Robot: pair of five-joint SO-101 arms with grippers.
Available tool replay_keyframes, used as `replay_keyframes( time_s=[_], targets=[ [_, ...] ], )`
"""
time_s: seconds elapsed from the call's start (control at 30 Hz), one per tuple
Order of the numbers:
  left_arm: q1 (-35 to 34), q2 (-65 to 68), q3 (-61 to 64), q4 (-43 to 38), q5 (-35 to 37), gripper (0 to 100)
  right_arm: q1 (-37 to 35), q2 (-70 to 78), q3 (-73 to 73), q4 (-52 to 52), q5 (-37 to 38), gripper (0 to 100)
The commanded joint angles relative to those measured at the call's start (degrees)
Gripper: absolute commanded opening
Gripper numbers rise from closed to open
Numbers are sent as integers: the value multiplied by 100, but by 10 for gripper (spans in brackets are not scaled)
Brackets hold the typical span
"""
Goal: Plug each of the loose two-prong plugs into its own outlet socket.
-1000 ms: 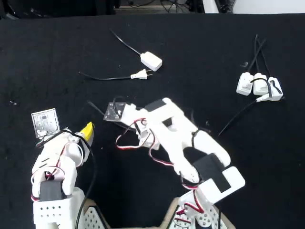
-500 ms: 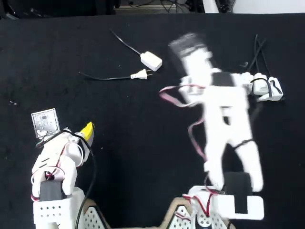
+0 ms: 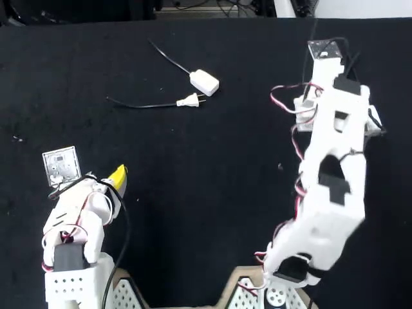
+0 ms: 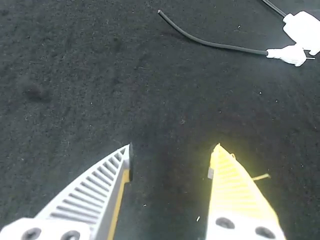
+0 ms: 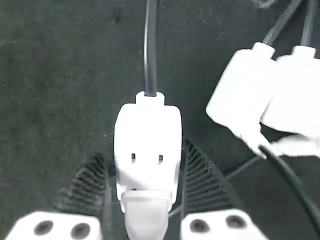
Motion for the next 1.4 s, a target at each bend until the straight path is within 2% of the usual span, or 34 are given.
replay_keyframes(
  time_s=[0.0,0.17,0.3,0.5,0.7,0.8,0.9,1.03,1.17,1.3,1.37],
  targets=[
    [-31,-62,-101,-123,53,256,44,681,-1534,554,-53,37],
    [-31,-62,-101,-123,53,256,-53,1508,-3178,1582,0,232],
    [-31,-62,-92,-123,53,256,-176,1789,-4435,2084,9,236],
    [-31,-62,-127,-123,53,256,-730,1815,-6237,3305,123,236],
    [-31,-9,-743,-668,-167,256,-624,1358,-6308,3288,70,189],
    [-31,334,-1068,-967,-325,256,-563,673,-5692,3288,79,195],
    [-48,1257,-1710,-1327,-369,256,-571,-418,-4620,3288,79,195],
    [-22,3332,-3266,-1679,-334,256,-800,-2264,-2897,3262,123,195],
    [136,5776,-5174,-1679,149,259,-1178,-3987,-1121,3130,114,194],
    [470,7736,-6809,-1618,246,260,-1582,-5473,936,2576,62,193],
    [629,8448,-7433,-1556,9,260,-1758,-6141,2079,2119,-141,194]
  ],
)
